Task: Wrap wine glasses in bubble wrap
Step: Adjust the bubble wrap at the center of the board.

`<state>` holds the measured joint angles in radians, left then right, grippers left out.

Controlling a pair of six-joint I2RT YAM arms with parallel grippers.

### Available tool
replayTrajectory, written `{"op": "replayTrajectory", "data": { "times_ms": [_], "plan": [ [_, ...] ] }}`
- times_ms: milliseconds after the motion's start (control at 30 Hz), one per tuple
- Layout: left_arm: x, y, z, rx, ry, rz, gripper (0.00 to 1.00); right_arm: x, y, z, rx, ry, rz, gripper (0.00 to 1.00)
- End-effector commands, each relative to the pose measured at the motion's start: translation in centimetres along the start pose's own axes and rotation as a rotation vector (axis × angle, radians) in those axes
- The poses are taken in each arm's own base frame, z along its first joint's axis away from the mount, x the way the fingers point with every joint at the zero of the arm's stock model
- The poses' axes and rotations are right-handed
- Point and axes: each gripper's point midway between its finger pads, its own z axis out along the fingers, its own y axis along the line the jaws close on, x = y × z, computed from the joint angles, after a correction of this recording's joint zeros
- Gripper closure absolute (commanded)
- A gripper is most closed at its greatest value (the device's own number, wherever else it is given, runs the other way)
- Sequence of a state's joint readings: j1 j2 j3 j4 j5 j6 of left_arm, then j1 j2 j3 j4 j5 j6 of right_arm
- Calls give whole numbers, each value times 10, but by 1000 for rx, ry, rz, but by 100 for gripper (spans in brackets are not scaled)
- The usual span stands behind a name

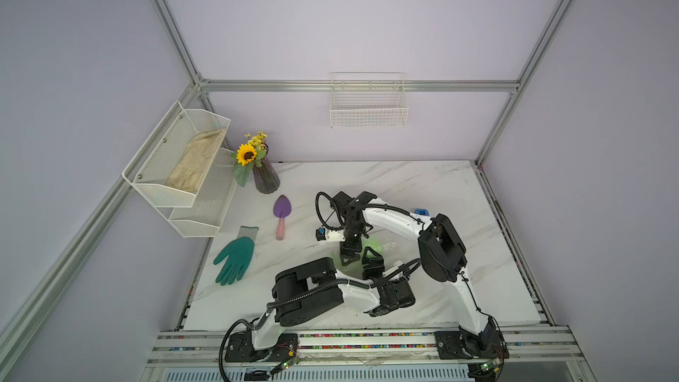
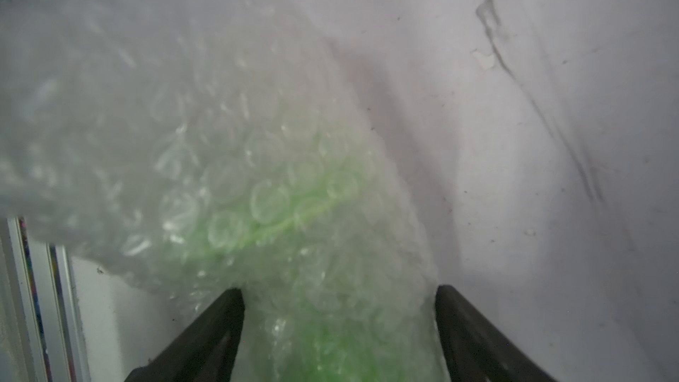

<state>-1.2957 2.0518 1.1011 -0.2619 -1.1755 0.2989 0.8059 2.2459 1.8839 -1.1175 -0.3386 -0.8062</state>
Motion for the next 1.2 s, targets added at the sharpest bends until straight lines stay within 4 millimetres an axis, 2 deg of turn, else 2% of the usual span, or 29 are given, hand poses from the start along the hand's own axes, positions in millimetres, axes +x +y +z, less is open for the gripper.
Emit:
{"op": "replayTrajectory", "data": {
  "times_ms": [0, 67, 200, 267, 333, 433, 567, 667, 800, 867, 933, 1033, 1167],
  "plan": [
    [7, -63, -1, 259, -47, 99, 17, 5, 5, 11, 4, 38, -64, 18],
    [7, -57, -2, 243, -51, 97, 15, 3, 7, 11, -6, 27, -74, 22],
    [4, -34, -6, 190, -59, 83, 11, -3, 0, 12, 21, 12, -68, 39],
    [1, -22, -10, 165, -67, 71, 8, -4, -3, 11, 36, 11, -62, 45],
    [-4, -9, -16, 148, -84, 49, 5, -5, -10, 11, 72, 12, -42, 52],
    [-7, 4, -22, 143, -96, 28, 3, -9, -21, 6, 128, -5, 11, 57],
    [-4, 18, -29, 141, -97, -13, 2, -8, -51, -5, 249, -38, 147, 61],
    [2, 27, -34, 147, -98, -70, 2, -1, -76, -20, 355, -70, 258, 63],
    [9, 38, -42, 186, -104, -204, 2, 23, -115, -46, 490, -126, 459, 65],
    [13, 41, -43, 224, -100, -298, 2, 37, -127, -54, 530, -144, 535, 65],
    [20, 43, -42, 287, -90, -411, 3, 44, -129, -58, 546, -164, 563, 65],
    [27, 50, -43, 396, -94, -599, 6, 51, -126, -55, 544, -168, 559, 65],
    [47, 79, -46, 461, -130, -894, 7, 59, -124, -52, 551, -153, 534, 65]
  ]
}}
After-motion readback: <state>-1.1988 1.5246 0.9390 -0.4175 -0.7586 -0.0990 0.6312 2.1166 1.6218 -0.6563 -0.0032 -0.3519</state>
